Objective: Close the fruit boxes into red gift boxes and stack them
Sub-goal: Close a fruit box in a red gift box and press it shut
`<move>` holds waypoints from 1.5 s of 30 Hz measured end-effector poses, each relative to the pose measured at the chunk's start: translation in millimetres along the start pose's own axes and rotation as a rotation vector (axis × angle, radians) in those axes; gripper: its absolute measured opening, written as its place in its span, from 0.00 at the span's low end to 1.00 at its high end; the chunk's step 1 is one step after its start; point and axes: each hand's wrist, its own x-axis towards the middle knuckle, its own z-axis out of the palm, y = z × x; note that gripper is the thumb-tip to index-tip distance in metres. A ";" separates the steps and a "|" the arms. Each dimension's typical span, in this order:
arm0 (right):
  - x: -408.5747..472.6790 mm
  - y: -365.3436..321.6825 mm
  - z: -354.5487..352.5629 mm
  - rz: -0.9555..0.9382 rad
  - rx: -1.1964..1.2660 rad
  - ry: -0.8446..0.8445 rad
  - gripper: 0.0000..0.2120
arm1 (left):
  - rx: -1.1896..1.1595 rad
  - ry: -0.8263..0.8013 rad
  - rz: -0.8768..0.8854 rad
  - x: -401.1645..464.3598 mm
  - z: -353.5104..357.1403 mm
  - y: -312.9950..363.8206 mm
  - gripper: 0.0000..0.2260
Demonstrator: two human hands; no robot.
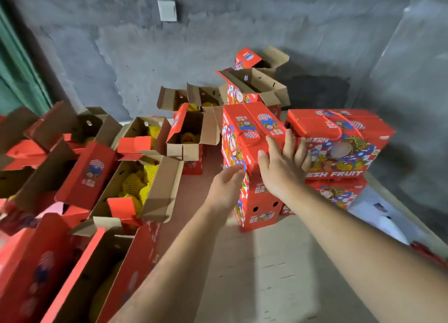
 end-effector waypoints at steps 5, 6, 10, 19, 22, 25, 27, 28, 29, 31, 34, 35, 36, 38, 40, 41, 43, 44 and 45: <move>-70.0 -54.0 40.9 -0.268 0.181 0.131 0.39 | 0.328 0.182 0.269 -68.2 -49.9 -17.6 0.11; -84.1 -67.3 51.8 -0.334 0.220 0.072 0.40 | 0.466 0.241 0.300 -83.3 -65.0 -23.1 0.11; -129.3 -119.4 96.2 -0.581 0.376 -0.381 0.40 | 0.945 0.537 0.035 -145.7 -127.4 -54.8 0.19; -139.6 -154.9 138.8 -0.827 0.256 -0.594 0.25 | 0.909 0.418 -0.372 -191.4 -162.7 -113.4 0.14; -128.2 -138.8 134.7 -0.821 0.271 -0.577 0.23 | 0.938 0.342 -0.252 -192.1 -162.6 -114.4 0.10; -123.4 -98.0 127.3 -0.765 0.217 -0.527 0.22 | 0.901 0.203 -0.183 -191.9 -155.0 -113.0 0.14; -127.9 -57.9 121.9 -0.706 0.274 -0.538 0.26 | 0.941 0.097 -0.119 -189.8 -142.7 -109.9 0.15; -131.1 -35.6 117.6 -0.659 0.347 -0.573 0.30 | 0.965 0.032 -0.088 -187.1 -134.1 -107.7 0.14; -134.4 -11.8 113.2 -0.594 0.416 -0.612 0.34 | 0.976 -0.046 -0.060 -182.4 -124.0 -105.3 0.13; -142.4 36.4 99.9 -0.440 0.465 -0.649 0.40 | 0.976 -0.222 -0.013 -168.9 -99.0 -101.7 0.09; -153.3 104.4 72.7 -0.238 0.600 -0.689 0.40 | 1.033 -0.439 0.066 -146.7 -50.9 -97.8 0.04; -156.5 123.6 60.8 -0.199 0.640 -0.691 0.39 | 1.060 -0.490 0.098 -139.9 -34.1 -96.8 0.05; -160.0 142.6 48.3 -0.170 0.653 -0.682 0.39 | 1.074 -0.534 0.136 -133.1 -16.6 -95.1 0.07; -165.2 179.3 26.0 -0.100 0.666 -0.685 0.41 | 1.052 -0.625 0.214 -120.9 18.9 -89.2 0.10; -170.7 217.3 7.2 -0.003 0.697 -0.693 0.40 | 1.011 -0.738 0.257 -111.5 57.6 -83.4 0.10; -173.3 235.4 -1.5 0.038 0.698 -0.685 0.40 | 1.004 -0.784 0.276 -108.4 76.9 -81.5 0.09; -176.2 268.6 -17.7 0.081 0.655 -0.645 0.42 | 1.024 -0.816 0.346 -104.1 113.6 -79.6 0.09; -176.7 283.1 -24.4 0.101 0.638 -0.620 0.43 | 1.051 -0.808 0.393 -102.5 129.4 -79.8 0.09; -176.5 297.0 -30.0 0.127 0.633 -0.597 0.44 | 1.077 -0.791 0.437 -101.6 143.3 -80.1 0.09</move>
